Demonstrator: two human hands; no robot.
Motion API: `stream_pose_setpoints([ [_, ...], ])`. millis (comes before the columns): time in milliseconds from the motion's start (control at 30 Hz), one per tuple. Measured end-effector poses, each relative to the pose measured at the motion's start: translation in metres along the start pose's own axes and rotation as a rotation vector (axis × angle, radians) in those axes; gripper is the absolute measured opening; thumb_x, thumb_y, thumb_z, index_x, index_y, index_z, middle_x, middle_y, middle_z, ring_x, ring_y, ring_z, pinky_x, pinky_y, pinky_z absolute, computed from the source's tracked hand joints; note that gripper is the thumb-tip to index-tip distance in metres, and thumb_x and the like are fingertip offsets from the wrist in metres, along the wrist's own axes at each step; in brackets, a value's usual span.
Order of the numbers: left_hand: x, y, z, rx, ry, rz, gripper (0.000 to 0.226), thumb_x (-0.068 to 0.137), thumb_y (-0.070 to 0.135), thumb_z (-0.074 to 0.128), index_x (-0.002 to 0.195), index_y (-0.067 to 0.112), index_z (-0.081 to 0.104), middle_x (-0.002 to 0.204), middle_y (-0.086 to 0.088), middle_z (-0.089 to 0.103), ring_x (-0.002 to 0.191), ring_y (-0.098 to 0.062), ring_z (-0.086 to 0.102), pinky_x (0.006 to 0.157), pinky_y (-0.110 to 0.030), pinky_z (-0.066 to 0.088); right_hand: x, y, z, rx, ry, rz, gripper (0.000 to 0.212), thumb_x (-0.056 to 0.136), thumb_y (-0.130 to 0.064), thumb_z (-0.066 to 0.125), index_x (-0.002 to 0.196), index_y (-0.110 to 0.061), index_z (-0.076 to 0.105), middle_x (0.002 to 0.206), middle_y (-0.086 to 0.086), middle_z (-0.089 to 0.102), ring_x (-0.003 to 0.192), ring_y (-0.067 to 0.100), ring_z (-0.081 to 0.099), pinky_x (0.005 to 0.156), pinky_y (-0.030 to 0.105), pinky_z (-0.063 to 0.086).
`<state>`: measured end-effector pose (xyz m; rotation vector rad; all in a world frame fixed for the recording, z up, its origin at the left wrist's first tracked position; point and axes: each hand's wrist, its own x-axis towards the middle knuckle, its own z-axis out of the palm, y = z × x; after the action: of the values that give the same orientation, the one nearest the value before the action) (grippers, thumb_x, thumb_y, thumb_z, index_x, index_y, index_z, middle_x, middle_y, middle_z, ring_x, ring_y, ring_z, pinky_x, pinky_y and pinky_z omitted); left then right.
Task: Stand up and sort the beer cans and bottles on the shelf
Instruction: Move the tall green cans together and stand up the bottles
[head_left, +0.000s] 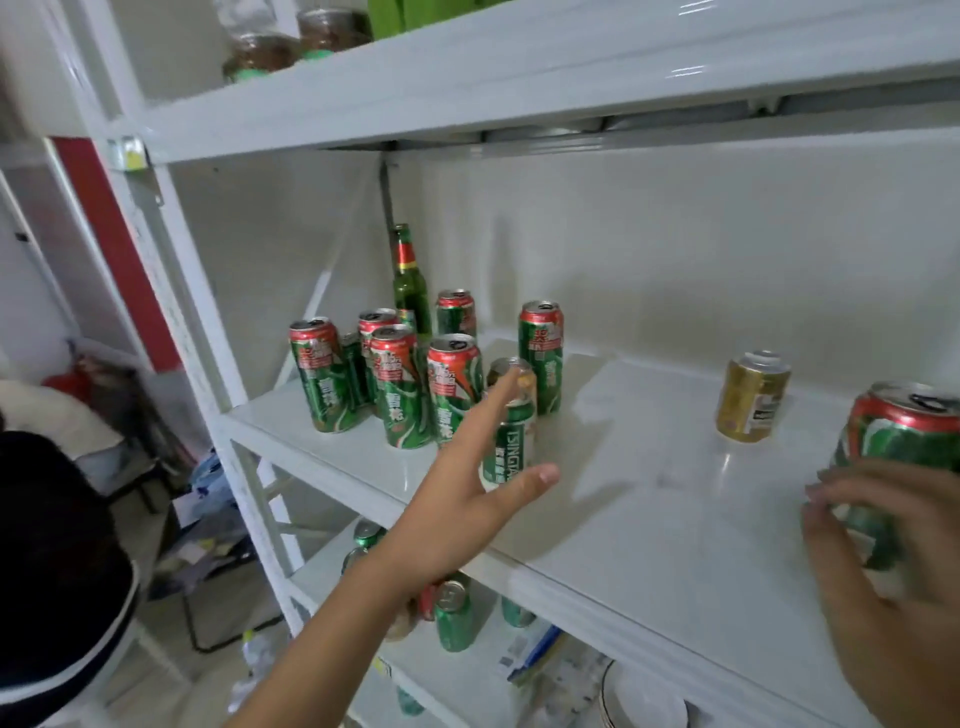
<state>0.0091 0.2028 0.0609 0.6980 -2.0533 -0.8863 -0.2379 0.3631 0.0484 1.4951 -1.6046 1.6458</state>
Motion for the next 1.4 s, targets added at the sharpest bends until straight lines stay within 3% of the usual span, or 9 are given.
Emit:
stream_pose_setpoints([
  [133, -0.005, -0.016, -0.056, 0.025, 0.108, 0.0, 0.084, 0.092, 0.047, 0.069, 0.158, 0.055, 0.018, 0.164, 0.031, 0.026, 0.151, 0.007, 0.026, 0.125, -0.043, 0.032, 0.002, -0.033, 0.042, 0.08, -0.174, -0.089, 0.007, 0.085, -0.009, 0.062, 0.088, -0.01, 0.069, 0.098, 0.006, 0.066, 0.105, 0.008, 0.061, 0.096, 0.021, 0.042],
  [267, 0.008, -0.038, -0.111, 0.041, 0.157, 0.027, 0.079, 0.092, 0.046, 0.069, 0.157, 0.052, 0.025, 0.162, 0.031, 0.03, 0.15, 0.004, 0.031, 0.123, -0.045, 0.036, 0.009, -0.054, 0.095, 0.106, -0.305, 0.003, 0.018, 0.083, -0.01, 0.067, 0.095, -0.022, 0.069, 0.107, -0.007, 0.067, 0.109, 0.008, 0.062, 0.097, 0.013, 0.04],
  [400, 0.037, -0.076, -0.153, 0.058, 0.172, 0.033, 0.064, 0.096, 0.044, 0.067, 0.152, 0.05, 0.037, 0.157, 0.027, 0.039, 0.147, -0.002, 0.038, 0.12, -0.046, 0.04, 0.024, -0.073, 0.154, 0.042, -0.422, 0.059, 0.035, 0.086, -0.006, 0.076, 0.107, -0.033, 0.066, 0.116, -0.018, 0.062, 0.116, 0.01, 0.058, 0.096, 0.019, 0.042],
  [600, 0.083, -0.121, -0.171, 0.139, 0.155, 0.034, 0.064, 0.092, 0.035, 0.075, 0.15, 0.032, 0.048, 0.15, 0.009, 0.047, 0.137, -0.01, 0.047, 0.118, -0.044, 0.042, 0.059, -0.102, 0.227, -0.08, -0.517, 0.159, 0.04, 0.086, -0.032, 0.074, 0.116, -0.044, 0.051, 0.121, -0.021, 0.052, 0.117, 0.006, 0.048, 0.088, 0.018, 0.037],
  [767, 0.108, -0.138, -0.17, 0.168, 0.106, 0.047, 0.064, 0.089, 0.036, 0.077, 0.146, 0.026, 0.051, 0.145, 0.004, 0.051, 0.13, -0.014, 0.052, 0.114, -0.037, 0.043, 0.081, -0.113, 0.26, -0.25, -0.543, 0.171, 0.059, 0.083, -0.044, 0.074, 0.135, -0.034, 0.047, 0.132, -0.01, 0.049, 0.126, 0.014, 0.045, 0.099, 0.037, 0.042],
  [967, 0.112, -0.153, -0.16, 0.183, 0.138, 0.097, 0.063, 0.081, 0.03, 0.086, 0.136, 0.026, 0.056, 0.13, 0.001, 0.061, 0.116, -0.018, 0.063, 0.103, -0.041, 0.054, 0.089, -0.108, 0.28, -0.402, -0.67, 0.258, 0.087, 0.076, -0.06, 0.077, 0.149, -0.033, 0.039, 0.148, -0.003, 0.052, 0.135, 0.024, 0.048, 0.111, 0.052, 0.039],
  [1167, 0.108, -0.163, -0.155, 0.112, 0.139, 0.125, 0.065, 0.086, 0.021, 0.083, 0.143, 0.027, 0.051, 0.136, 0.001, 0.056, 0.124, -0.017, 0.058, 0.107, -0.036, 0.051, 0.08, -0.106, 0.288, -0.307, -0.577, 0.215, 0.07, 0.072, -0.041, 0.087, 0.132, -0.03, 0.054, 0.123, -0.006, 0.066, 0.106, 0.015, 0.064, 0.097, 0.041, 0.053],
  [1267, 0.106, -0.164, -0.153, 0.068, 0.167, 0.144, 0.065, 0.085, 0.017, 0.083, 0.142, 0.025, 0.053, 0.136, 0.001, 0.057, 0.125, -0.016, 0.058, 0.105, -0.028, 0.049, 0.072, -0.107, 0.289, -0.2, -0.539, 0.242, 0.074, 0.07, -0.036, 0.089, 0.134, -0.033, 0.053, 0.124, -0.009, 0.062, 0.11, 0.011, 0.062, 0.097, 0.04, 0.055],
  [1400, 0.104, -0.163, -0.157, -0.018, 0.19, 0.14, 0.063, 0.084, 0.014, 0.084, 0.138, 0.028, 0.056, 0.135, 0.004, 0.061, 0.122, -0.015, 0.063, 0.105, -0.041, 0.054, 0.06, -0.116, 0.286, -0.079, -0.463, 0.28, 0.084, 0.064, -0.033, 0.091, 0.135, -0.045, 0.048, 0.13, -0.019, 0.059, 0.121, 0.006, 0.058, 0.103, 0.042, 0.052],
])
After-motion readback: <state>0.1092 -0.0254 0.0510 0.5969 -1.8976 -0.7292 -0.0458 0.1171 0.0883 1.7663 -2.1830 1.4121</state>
